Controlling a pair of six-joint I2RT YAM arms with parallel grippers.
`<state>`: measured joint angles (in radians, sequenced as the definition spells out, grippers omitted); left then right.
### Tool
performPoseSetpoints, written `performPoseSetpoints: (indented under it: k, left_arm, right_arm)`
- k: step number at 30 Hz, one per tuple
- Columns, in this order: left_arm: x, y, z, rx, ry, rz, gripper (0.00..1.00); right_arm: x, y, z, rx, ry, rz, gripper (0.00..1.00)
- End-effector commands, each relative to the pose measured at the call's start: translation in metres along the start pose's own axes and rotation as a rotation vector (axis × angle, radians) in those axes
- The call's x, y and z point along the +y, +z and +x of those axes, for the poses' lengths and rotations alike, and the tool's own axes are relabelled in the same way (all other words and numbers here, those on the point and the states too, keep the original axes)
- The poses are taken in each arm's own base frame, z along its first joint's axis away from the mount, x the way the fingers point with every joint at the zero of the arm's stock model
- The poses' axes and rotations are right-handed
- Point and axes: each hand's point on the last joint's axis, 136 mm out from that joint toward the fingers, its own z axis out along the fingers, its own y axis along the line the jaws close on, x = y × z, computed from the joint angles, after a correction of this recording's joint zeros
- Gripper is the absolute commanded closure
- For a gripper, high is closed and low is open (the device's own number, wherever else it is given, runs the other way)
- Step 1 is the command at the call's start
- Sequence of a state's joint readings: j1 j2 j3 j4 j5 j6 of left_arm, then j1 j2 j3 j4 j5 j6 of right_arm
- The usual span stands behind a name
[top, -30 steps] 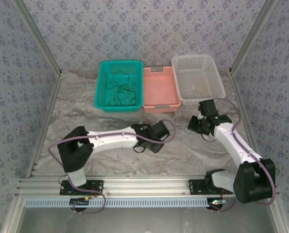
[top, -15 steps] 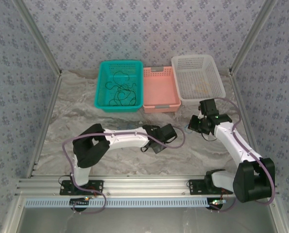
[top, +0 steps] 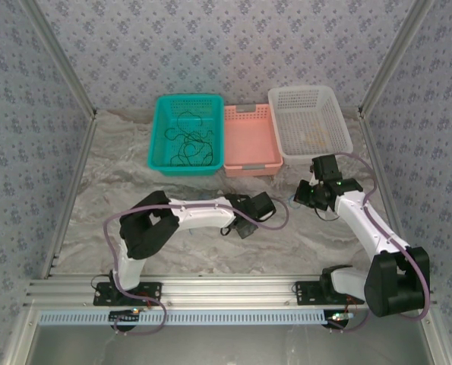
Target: Untangle the cables
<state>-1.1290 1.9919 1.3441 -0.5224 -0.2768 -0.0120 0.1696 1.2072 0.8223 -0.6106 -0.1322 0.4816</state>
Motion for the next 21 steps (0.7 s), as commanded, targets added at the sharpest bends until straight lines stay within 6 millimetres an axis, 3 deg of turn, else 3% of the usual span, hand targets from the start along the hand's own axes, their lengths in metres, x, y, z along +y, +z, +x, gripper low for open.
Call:
performPoseSetpoints:
  k: [1, 10, 18, 21]
  left_arm:
    - [0.008, 0.013, 0.012, 0.046, -0.002, -0.016, 0.64]
    - [0.017, 0.021, 0.018, 0.057, -0.027, -0.016, 0.68]
    - [0.029, 0.025, 0.021, 0.066, -0.036, -0.075, 0.82]
    - [0.037, 0.019, 0.018, 0.05, -0.049, -0.117, 0.93]
  right_arm:
    - [0.006, -0.004, -0.008, -0.013, -0.015, -0.02, 1.0]
    - [0.007, -0.004, -0.009, -0.016, -0.015, -0.022, 1.0]
    - [0.006, -0.005, -0.009, -0.02, -0.014, -0.022, 1.0]
    - [0.007, -0.005, -0.01, -0.022, -0.016, -0.024, 1.0]
